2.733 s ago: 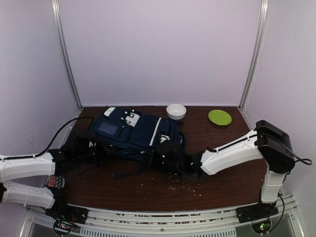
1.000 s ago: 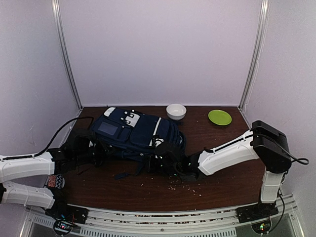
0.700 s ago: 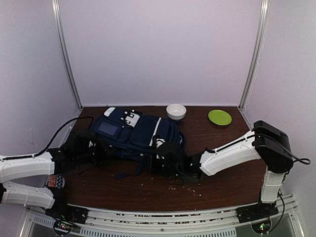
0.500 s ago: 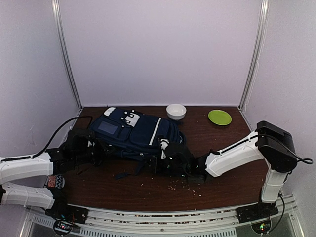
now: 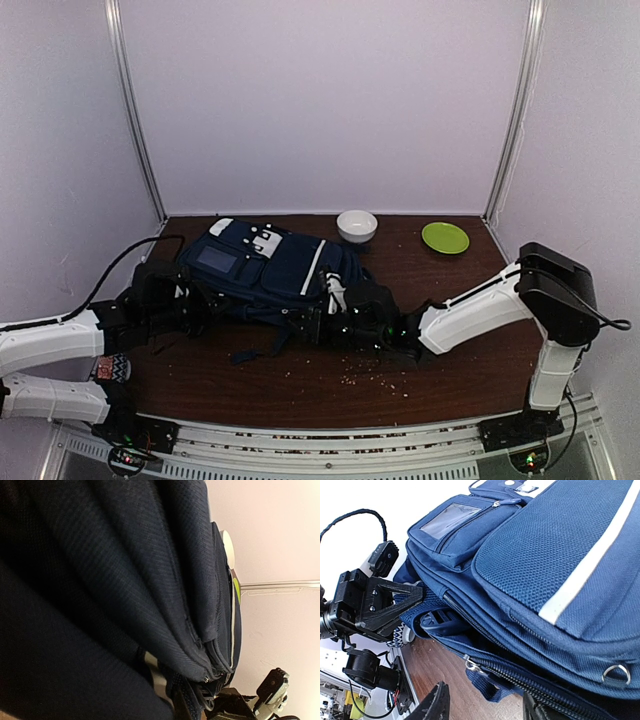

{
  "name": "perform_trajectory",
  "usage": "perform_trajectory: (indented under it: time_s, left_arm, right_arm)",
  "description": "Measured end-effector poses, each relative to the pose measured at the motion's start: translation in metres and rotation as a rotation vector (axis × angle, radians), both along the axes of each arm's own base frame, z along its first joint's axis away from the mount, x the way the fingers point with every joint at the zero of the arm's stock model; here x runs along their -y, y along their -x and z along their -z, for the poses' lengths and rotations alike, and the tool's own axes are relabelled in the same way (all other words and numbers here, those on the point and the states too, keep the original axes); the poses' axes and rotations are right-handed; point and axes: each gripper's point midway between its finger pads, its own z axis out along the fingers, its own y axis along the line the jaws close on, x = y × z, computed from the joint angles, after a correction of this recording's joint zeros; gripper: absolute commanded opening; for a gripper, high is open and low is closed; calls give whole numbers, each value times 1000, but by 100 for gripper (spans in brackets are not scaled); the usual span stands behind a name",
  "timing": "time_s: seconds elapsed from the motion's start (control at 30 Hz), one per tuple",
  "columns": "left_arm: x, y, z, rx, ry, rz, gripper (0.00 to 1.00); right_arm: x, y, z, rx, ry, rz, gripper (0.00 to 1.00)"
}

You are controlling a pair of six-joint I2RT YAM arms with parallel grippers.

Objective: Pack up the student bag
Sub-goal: Zip the student bag at the center of the board.

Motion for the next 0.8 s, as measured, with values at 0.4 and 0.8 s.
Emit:
perform_trajectory:
  time_s: [0.4,0.8]
  left_arm:
    - [0,0,0,-4,-6,1,0]
    - [0,0,-3,-1,-4,1,0]
  right_arm:
    - [-20,0,0,-20,-37,-59,50]
    - [-28,0,7,-53,-71,-85,39]
